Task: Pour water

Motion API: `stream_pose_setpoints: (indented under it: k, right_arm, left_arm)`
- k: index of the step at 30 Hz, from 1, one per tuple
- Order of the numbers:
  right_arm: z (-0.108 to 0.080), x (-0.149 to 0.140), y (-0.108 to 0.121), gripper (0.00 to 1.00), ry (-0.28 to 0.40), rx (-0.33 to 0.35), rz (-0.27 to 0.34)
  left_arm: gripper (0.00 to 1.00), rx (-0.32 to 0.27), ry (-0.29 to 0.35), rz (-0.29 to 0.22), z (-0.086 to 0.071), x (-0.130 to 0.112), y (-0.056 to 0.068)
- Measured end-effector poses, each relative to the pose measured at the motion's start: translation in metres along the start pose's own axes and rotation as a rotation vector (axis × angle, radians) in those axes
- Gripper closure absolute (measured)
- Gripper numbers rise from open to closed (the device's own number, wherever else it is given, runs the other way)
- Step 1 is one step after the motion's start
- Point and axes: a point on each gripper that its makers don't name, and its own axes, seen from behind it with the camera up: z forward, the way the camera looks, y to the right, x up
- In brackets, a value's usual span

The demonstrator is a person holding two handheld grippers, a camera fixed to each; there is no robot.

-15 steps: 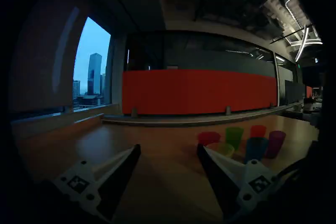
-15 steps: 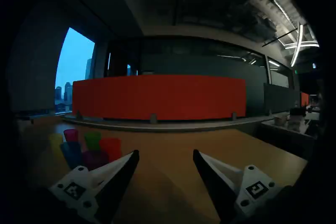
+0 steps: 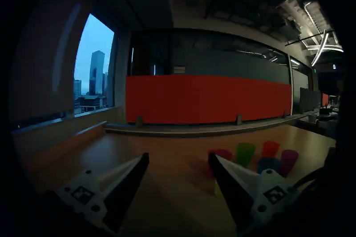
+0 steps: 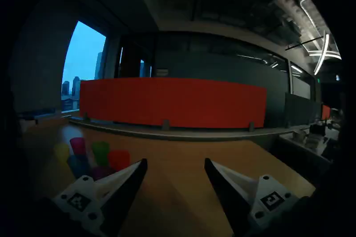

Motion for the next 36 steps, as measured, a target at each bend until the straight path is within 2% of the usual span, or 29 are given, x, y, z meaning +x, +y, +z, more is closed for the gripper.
stream_pose_setpoints:
  k: [12, 21, 27, 36]
  right_arm:
    - [0.009, 0.081, -0.013, 0.01, -0.016, 0.06, 0.024]
    - [0.013, 0.119, -0.024, 0.01, -0.035, 0.104, 0.06]
    - [0.013, 0.138, -0.022, 0.01, -0.023, 0.103, 0.045]
    - [0.013, 0.154, -0.026, 0.01, -0.017, 0.124, 0.053]
  left_arm:
    - [0.01, -0.044, 0.004, -0.009, 0.006, 0.073, 0.004]
    - [0.01, -0.076, 0.015, 0.003, 0.01, 0.12, 0.006]
    - [0.01, -0.099, 0.008, 0.019, 0.013, 0.139, 0.007]
    - [0.0, -0.143, -0.008, 0.042, 0.017, 0.153, 0.016]
